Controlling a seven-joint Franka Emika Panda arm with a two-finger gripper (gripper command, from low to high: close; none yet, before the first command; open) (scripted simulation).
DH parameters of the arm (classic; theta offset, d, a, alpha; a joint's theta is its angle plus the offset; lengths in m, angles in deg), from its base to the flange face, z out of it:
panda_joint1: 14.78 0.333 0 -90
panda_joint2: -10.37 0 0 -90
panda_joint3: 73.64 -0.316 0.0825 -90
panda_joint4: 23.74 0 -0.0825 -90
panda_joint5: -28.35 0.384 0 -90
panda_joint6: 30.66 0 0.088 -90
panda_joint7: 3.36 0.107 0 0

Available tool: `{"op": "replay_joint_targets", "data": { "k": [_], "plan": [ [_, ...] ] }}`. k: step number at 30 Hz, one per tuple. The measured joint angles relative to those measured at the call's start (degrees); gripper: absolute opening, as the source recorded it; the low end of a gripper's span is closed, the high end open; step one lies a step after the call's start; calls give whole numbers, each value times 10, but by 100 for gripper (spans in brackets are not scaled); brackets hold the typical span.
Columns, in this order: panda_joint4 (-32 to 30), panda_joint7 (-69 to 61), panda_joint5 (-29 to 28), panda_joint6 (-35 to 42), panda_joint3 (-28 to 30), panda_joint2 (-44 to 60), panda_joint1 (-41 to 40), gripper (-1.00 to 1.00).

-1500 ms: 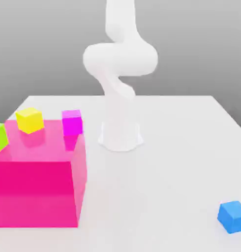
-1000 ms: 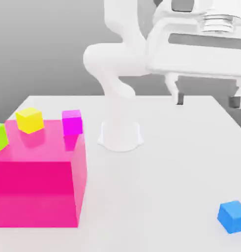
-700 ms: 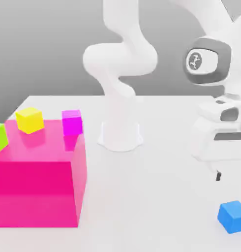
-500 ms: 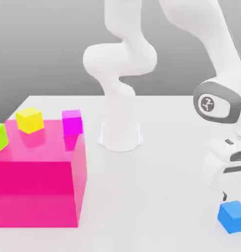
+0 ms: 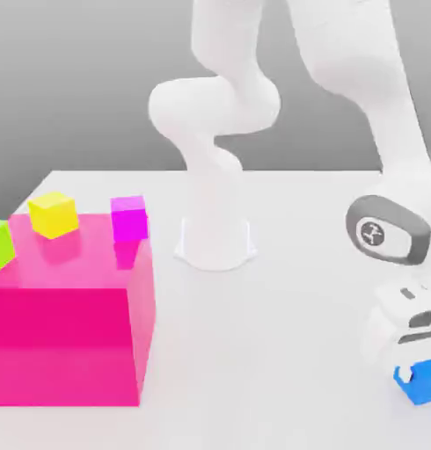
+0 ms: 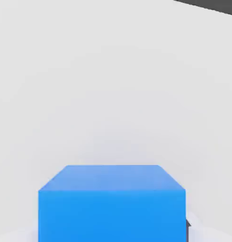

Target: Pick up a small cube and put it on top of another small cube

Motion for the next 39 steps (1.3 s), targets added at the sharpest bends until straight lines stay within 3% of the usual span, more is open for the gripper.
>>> {"op": "replay_joint_targets", "data": {
  "k": [10, 30, 35, 36, 39],
  "plan": [
    [-56, 27, 25, 144, 79, -197, -123, -100],
    [-174, 67, 116, 420, 249, -613, -294, -100],
    [-245, 70, 120, 349, 265, -616, -310, -100],
    [-255, 70, 120, 334, 266, -612, -311, 100],
    [-255, 69, 120, 334, 266, -612, -311, 100]
  ]
}}
